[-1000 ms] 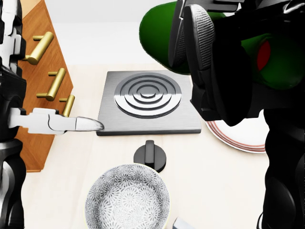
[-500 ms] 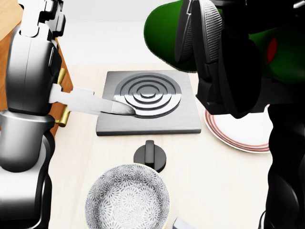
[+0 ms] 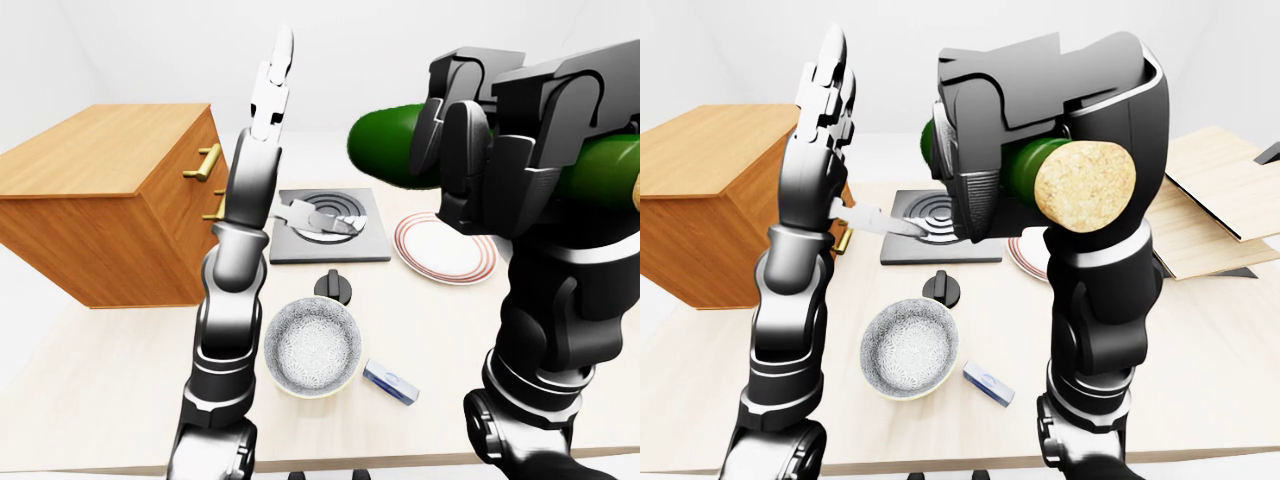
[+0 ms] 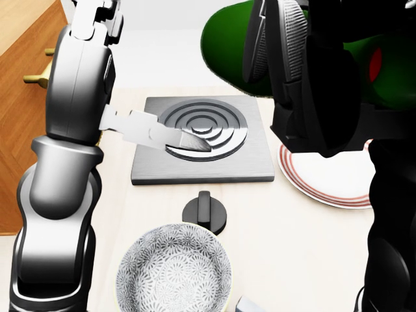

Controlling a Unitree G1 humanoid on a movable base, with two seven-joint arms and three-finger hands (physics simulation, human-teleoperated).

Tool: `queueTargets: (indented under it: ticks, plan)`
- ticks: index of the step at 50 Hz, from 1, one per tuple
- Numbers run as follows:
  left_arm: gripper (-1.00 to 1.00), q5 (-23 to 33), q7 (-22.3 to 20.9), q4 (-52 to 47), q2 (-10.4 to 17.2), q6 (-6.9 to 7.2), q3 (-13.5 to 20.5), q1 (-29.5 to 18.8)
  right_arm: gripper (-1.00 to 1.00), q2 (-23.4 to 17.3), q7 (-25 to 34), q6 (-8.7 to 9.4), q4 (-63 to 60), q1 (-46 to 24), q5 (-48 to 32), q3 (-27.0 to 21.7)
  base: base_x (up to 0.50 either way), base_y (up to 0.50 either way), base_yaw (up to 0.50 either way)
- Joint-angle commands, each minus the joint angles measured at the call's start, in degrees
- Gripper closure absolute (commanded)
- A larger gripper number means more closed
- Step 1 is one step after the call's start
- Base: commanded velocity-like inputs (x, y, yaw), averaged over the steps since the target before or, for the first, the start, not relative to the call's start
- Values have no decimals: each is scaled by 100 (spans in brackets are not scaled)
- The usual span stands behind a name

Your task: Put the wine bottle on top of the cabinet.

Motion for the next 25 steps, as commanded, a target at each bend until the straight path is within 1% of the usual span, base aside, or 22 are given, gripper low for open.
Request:
queueTargets:
  ticks: [1, 16, 25]
  plan:
    - [-100, -73, 126, 558, -32, 0, 52, -282, 100, -28, -310, 0, -90, -67, -295, -39, 0, 0, 0]
    - [-100, -138, 248, 870, -63, 0, 6, -492, 100, -1, -334, 0, -99, -57, -288, -21, 0, 0, 0]
    - [-100, 44, 134, 376, -241, 0, -196, -446, 100, -16, -344, 0, -81, -32, -251, -71, 0, 0, 0]
